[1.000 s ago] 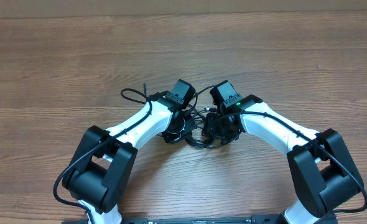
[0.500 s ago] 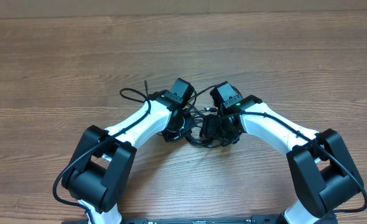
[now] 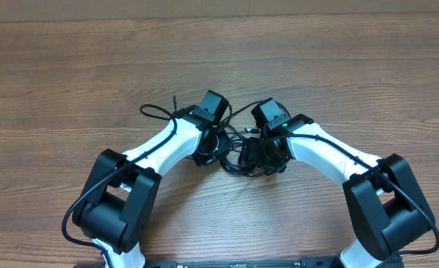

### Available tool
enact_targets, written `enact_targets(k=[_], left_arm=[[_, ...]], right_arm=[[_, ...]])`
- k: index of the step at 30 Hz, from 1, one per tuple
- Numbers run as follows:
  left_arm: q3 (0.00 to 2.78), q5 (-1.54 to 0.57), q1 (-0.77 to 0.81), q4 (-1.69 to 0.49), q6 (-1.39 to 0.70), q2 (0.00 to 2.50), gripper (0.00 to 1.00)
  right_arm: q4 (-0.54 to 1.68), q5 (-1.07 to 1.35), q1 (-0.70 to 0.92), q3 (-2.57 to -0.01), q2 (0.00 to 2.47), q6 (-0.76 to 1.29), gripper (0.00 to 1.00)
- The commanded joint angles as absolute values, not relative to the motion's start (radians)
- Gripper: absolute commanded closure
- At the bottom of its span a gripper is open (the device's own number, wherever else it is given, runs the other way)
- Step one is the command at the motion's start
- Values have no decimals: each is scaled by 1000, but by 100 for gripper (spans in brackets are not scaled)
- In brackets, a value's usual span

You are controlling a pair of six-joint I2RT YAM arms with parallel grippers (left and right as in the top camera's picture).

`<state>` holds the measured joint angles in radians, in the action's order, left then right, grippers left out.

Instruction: Untangle cables

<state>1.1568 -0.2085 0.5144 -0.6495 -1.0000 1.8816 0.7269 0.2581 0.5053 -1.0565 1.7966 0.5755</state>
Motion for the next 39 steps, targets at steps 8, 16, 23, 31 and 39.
enact_targets(k=[8,16,23,31,39], left_arm=[[1174,-196,534,-645,-1011,1885,86],[1173,-169,552,-644,-1026,1885,96],[1176,-323,493,-609,-985,1877,96],[1176,-570,408,-533,-839,1877,96],[1176,-720,365,-491,-732,1877,96]], right_arm=[[720,216,503,-1048,1797,568,30],[720,176,503,-1048,1797,568,35],[729,168,503,-1048,1797,568,36],[730,165,503,-1048,1797,569,36],[730,165,503,-1048,1797,569,36]])
